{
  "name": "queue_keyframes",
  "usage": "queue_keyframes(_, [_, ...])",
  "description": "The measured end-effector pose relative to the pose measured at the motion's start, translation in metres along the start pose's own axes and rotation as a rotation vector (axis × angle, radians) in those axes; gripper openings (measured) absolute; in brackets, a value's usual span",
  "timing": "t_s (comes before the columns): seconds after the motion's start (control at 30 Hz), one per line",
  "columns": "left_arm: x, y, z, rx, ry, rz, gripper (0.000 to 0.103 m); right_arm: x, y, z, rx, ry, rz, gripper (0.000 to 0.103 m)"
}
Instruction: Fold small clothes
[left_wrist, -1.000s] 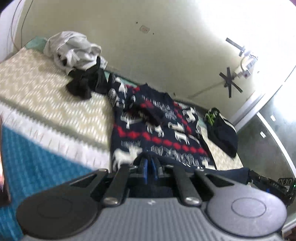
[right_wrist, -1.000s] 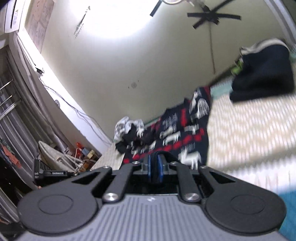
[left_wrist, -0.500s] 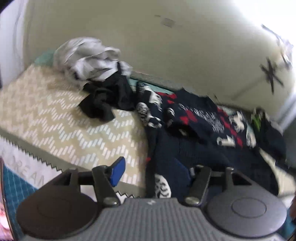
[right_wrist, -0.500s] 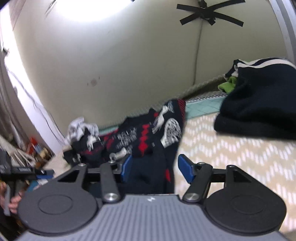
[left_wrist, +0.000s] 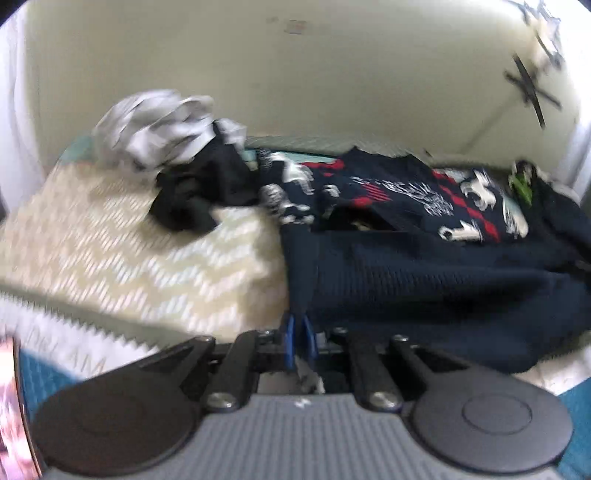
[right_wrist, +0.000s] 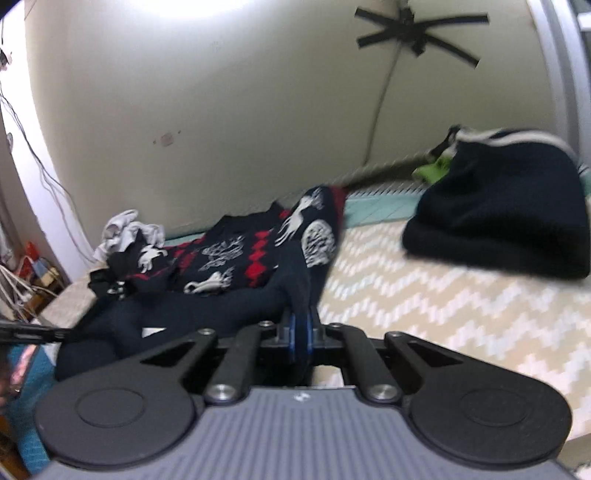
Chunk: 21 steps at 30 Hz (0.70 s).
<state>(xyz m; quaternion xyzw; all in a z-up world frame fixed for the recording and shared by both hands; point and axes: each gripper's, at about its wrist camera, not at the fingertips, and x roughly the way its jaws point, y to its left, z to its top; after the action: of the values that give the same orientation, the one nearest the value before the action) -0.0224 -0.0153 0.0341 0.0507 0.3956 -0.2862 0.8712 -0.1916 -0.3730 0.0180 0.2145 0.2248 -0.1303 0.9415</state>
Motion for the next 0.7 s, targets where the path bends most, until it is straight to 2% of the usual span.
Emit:
queue_keyframes(0.03, [0.001,0.004,0.000,-0.009,0.015,-0.022,0.012,0.001,0.002,0.001,-0.029,-0.004,-0.028,0.009])
queue_keyframes(0.07, [0.003,0.006,-0.001,-0.018,0.023,-0.026,0.013,0.003,0.005,0.005,-0.064,-0.006,-0.035,0.027])
queue_keyframes(0.1, [0.005,0.004,0.001,-0.018,0.024,-0.017,0.017,0.005,0.007,0.008,-0.082,-0.012,-0.033,0.062])
queue_keyframes(0.17, [0.006,0.003,0.008,-0.005,0.004,-0.011,0.024,0.006,0.016,0.018,-0.099,-0.060,0.000,0.064])
queue_keyframes(0.27, [0.013,-0.003,0.020,0.015,-0.022,-0.018,0.034,0.022,0.038,0.030,-0.155,-0.012,0.102,0.063])
queue_keyframes(0.3, [0.017,-0.006,0.024,0.026,-0.022,-0.021,0.037,0.032,0.048,0.029,-0.197,0.016,0.111,0.061])
queue_keyframes(0.4, [0.037,-0.016,0.030,0.060,-0.003,-0.023,0.035,0.066,0.072,0.019,-0.316,0.120,0.111,0.059])
queue_keyframes(0.43, [0.043,-0.019,0.030,0.074,0.006,-0.019,0.022,0.076,0.075,0.015,-0.328,0.161,0.116,0.036])
queue_keyframes(0.47, [0.047,-0.023,0.029,0.088,0.011,-0.009,0.013,0.086,0.077,0.011,-0.338,0.209,0.128,0.021])
queue_keyframes(0.53, [0.048,-0.025,0.029,0.104,-0.005,0.010,0.010,0.085,0.084,0.004,-0.391,0.197,0.134,0.001])
queue_keyframes(0.6, [0.038,-0.021,0.031,0.087,-0.043,-0.001,0.009,0.079,0.084,0.011,-0.378,0.156,0.133,0.000])
queue_keyframes(0.7, [0.029,-0.012,0.040,0.036,-0.103,-0.026,0.009,0.065,0.072,0.033,-0.260,0.022,0.133,0.000])
